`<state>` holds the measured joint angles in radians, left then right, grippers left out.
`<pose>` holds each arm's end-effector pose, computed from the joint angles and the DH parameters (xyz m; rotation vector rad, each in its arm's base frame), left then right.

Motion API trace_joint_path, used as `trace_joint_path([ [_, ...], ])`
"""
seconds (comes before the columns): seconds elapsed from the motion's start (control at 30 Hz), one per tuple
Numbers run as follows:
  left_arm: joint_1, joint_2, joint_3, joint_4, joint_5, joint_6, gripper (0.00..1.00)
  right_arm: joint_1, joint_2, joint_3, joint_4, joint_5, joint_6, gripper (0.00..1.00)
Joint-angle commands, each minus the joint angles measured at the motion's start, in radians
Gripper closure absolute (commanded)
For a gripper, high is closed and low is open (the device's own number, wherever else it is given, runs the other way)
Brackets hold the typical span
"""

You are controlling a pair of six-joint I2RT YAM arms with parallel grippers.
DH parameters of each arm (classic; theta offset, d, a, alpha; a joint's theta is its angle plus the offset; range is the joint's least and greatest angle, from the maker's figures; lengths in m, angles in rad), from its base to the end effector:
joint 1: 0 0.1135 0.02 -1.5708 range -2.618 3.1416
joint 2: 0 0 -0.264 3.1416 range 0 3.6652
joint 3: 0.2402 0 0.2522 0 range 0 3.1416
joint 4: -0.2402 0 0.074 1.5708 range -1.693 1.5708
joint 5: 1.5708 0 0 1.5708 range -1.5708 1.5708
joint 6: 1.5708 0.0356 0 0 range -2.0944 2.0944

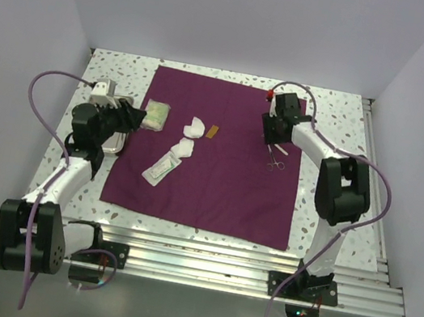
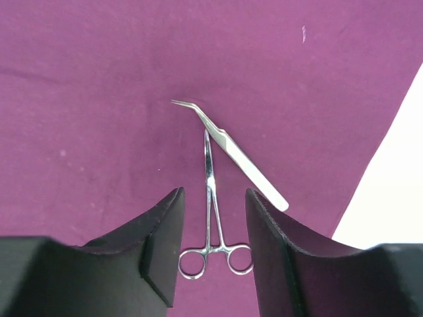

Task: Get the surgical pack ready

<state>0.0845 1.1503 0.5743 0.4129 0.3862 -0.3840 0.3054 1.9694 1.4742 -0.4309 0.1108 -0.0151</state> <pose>0.2561 0.0082 0.2540 -0.1222 1.7495 -0.5536 0.4134 0.1262 0.2058 -0.3515 2.4639 -0.0163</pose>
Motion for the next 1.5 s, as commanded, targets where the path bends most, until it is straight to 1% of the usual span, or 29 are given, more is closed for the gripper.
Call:
trace_joint_path([
  [0.0,0.001,-0.018,0.010,0.049,-0.032,-0.038,0.43,-0.006,0.029,0.031,-0.023,0.004,-0.013,0.56],
  [0.03,0.003,-0.029,-0.004,0.056,-0.053,-0.050,0.43,-0.006,0.035,0.034,-0.022,0.004,-0.011,0.56],
  [0.1,0.003,-0.046,-0.031,0.102,-0.053,-0.065,0.43,-0.006,0.058,0.049,-0.017,0.000,-0.006,0.57],
  [0.2,0.006,-0.067,-0.056,0.132,-0.082,-0.093,0.42,-0.006,0.091,0.077,-0.034,-0.020,-0.005,0.62],
  [0.3,0.008,-0.075,-0.053,0.119,-0.112,-0.098,0.39,-0.006,0.112,0.083,-0.026,-0.037,0.004,0.62],
  [0.5,0.011,-0.058,-0.041,0.102,-0.110,-0.087,0.38,-0.006,0.160,0.127,-0.063,-0.019,0.007,0.64],
  [0.6,0.011,-0.058,-0.039,0.102,-0.109,-0.092,0.38,-0.006,0.169,0.127,-0.072,-0.013,0.007,0.68],
  [0.63,0.012,-0.058,-0.039,0.101,-0.110,-0.096,0.38,-0.005,0.171,0.129,-0.078,-0.011,0.007,0.73],
  [0.73,0.018,-0.060,-0.028,0.074,-0.131,-0.137,0.38,-0.006,0.163,0.123,-0.089,-0.008,0.007,0.79],
  [0.8,0.021,-0.066,-0.027,0.070,-0.141,-0.154,0.35,-0.006,0.151,0.109,-0.089,-0.011,0.007,0.81],
  [0.87,0.023,-0.072,-0.031,0.075,-0.145,-0.170,0.25,-0.005,0.135,0.095,-0.088,-0.010,0.033,0.92],
  [0.93,0.029,-0.078,-0.039,0.072,-0.161,-0.185,0.21,-0.006,0.122,0.083,-0.080,-0.025,0.038,1.00],
  [0.97,0.034,-0.077,-0.042,0.070,-0.165,-0.194,0.16,-0.006,0.105,0.072,-0.072,-0.033,0.041,1.00],
  [1.1,0.052,-0.060,-0.030,0.044,-0.150,-0.211,0.14,-0.006,0.050,0.041,-0.045,-0.106,0.058,1.00],
  [1.2,0.051,-0.041,-0.033,0.056,-0.113,-0.205,0.19,-0.006,0.005,0.014,-0.025,-0.170,0.076,1.00],
  [1.3,0.055,-0.018,-0.051,0.116,-0.083,-0.236,0.28,-0.006,-0.027,-0.008,-0.008,-0.233,0.098,1.00],
  [1.33,0.055,-0.014,-0.054,0.119,-0.083,-0.240,0.40,-0.006,-0.032,-0.014,-0.003,-0.255,0.104,1.00],
  [1.4,0.061,-0.004,-0.071,0.142,-0.093,-0.256,0.51,-0.006,-0.041,-0.020,0.000,-0.264,0.107,1.00],
  [1.43,0.066,-0.004,-0.076,0.142,-0.099,-0.259,0.66,-0.006,-0.044,-0.022,0.001,-0.270,0.104,1.00],
  [1.47,0.070,-0.004,-0.085,0.144,-0.107,-0.263,0.70,-0.005,-0.043,-0.020,-0.003,-0.248,0.098,0.90],
])
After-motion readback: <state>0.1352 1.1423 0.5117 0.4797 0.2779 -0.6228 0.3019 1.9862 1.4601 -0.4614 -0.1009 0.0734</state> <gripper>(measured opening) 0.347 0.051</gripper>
